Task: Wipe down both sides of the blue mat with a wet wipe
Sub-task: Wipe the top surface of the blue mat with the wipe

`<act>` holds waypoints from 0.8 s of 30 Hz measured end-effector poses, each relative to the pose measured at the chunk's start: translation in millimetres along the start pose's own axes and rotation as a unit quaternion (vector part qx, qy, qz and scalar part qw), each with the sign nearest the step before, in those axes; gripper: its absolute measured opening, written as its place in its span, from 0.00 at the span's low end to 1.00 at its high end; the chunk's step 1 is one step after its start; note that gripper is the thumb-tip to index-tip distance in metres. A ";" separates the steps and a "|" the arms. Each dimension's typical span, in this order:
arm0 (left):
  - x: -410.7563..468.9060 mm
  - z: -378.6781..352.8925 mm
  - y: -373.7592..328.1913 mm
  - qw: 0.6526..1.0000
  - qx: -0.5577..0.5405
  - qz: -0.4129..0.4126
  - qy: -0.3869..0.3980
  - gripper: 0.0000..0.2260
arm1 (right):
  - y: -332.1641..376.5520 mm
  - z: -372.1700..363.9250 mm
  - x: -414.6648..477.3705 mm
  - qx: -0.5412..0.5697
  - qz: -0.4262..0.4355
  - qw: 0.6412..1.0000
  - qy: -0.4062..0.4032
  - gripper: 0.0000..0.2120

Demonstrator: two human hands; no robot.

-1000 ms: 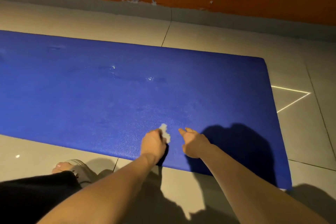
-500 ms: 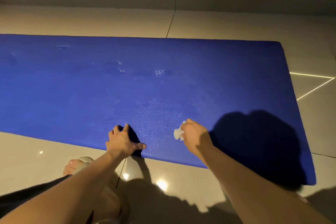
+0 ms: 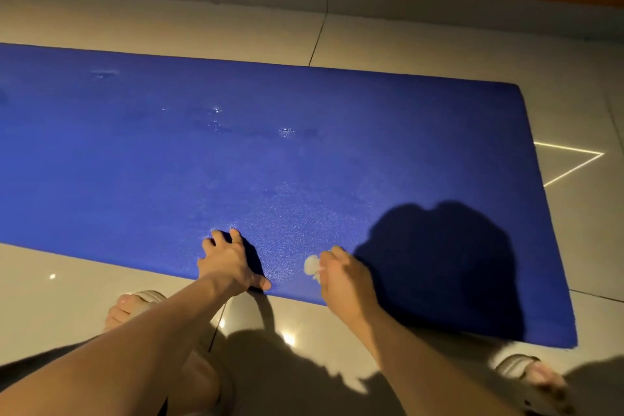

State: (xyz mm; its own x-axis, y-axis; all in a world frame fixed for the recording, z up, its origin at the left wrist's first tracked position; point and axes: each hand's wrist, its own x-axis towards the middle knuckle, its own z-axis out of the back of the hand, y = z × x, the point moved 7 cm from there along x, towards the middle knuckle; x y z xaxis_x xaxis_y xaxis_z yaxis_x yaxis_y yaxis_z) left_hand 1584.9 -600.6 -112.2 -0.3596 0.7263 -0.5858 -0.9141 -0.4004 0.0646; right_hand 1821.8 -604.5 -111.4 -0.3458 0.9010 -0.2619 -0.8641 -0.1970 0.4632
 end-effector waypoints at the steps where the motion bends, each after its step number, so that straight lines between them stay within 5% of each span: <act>1: -0.5 0.6 -0.3 1.000 -0.001 0.001 -0.002 0.63 | -16.0 10.7 1.1 -0.016 -0.027 0.999 -0.016 0.10; 6: -3.1 -1.0 1.3 1.000 -0.008 0.002 -0.004 0.65 | -74.9 48.9 -12.6 -0.011 -0.222 0.969 -0.108 0.04; 10: -3.1 -4.4 3.1 1.000 -0.012 -0.006 -0.011 0.64 | -18.2 5.5 2.6 0.039 -0.216 0.974 -0.059 0.08; 14: -3.1 -4.6 5.4 1.000 0.015 -0.021 -0.003 0.65 | 63.4 -30.0 7.6 0.041 -0.101 0.993 -0.041 0.07; 18: 1.3 6.7 11.8 0.997 0.049 -0.054 0.017 0.58 | 59.9 -27.1 -4.1 0.035 -0.040 0.998 -0.026 0.09; 24: -5.0 11.5 14.0 0.996 0.060 -0.071 0.010 0.55 | -45.2 9.2 -54.8 -0.002 -0.209 0.974 -0.084 0.04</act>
State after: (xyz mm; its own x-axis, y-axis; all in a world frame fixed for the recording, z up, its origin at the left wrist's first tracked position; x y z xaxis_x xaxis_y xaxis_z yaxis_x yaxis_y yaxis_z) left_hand 1571.7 -603.4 -99.1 -0.2227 0.7590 -0.6119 -0.9716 -0.2244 0.0752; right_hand 1883.2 -641.4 -110.3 0.1019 0.9531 -0.2848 -0.9184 0.2002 0.3414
